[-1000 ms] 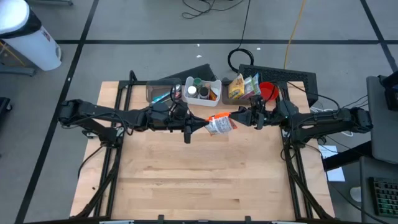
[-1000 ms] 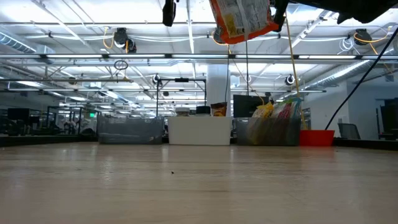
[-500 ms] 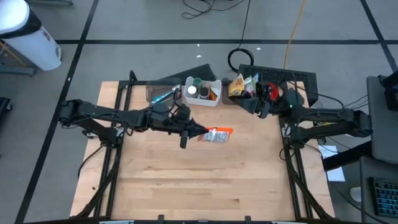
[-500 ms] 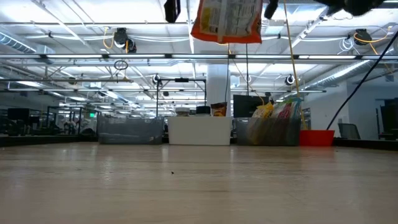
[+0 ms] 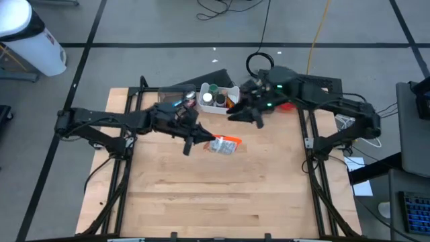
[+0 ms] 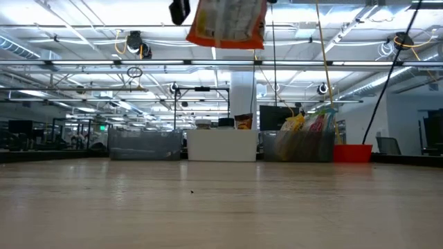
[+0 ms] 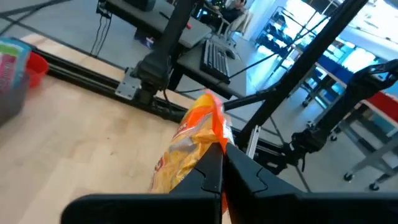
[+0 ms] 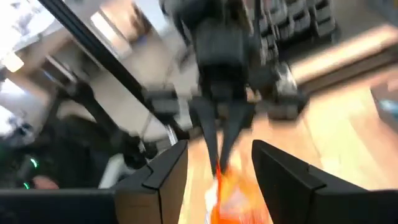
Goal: Pick & Place Food Item
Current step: Put the orange noodle pack into the right black bin
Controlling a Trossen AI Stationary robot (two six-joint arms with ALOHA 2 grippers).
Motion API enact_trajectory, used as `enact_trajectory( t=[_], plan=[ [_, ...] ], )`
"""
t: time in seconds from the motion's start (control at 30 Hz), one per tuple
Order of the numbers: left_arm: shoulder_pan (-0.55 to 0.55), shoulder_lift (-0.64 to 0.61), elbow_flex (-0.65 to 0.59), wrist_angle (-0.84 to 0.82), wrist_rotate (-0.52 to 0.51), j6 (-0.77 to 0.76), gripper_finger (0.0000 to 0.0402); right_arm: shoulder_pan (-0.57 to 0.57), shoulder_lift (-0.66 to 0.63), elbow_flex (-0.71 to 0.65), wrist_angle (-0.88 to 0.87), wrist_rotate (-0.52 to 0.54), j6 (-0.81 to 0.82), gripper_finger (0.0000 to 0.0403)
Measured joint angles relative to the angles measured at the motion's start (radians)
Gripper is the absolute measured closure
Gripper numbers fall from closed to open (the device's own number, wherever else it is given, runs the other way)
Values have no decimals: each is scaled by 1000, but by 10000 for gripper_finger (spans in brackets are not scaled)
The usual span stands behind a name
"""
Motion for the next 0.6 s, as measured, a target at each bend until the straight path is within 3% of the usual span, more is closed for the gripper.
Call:
enact_trajectory(
  t=[0.23, 0.6],
  plan=[
    [75, -101, 1, -173, 109, 72, 399, 26, 210, 192, -177, -1, -109, 232],
    [137, -149, 1, -333, 138, 116, 398, 62, 325, 224, -215, 2, -139, 232]
  ],
)
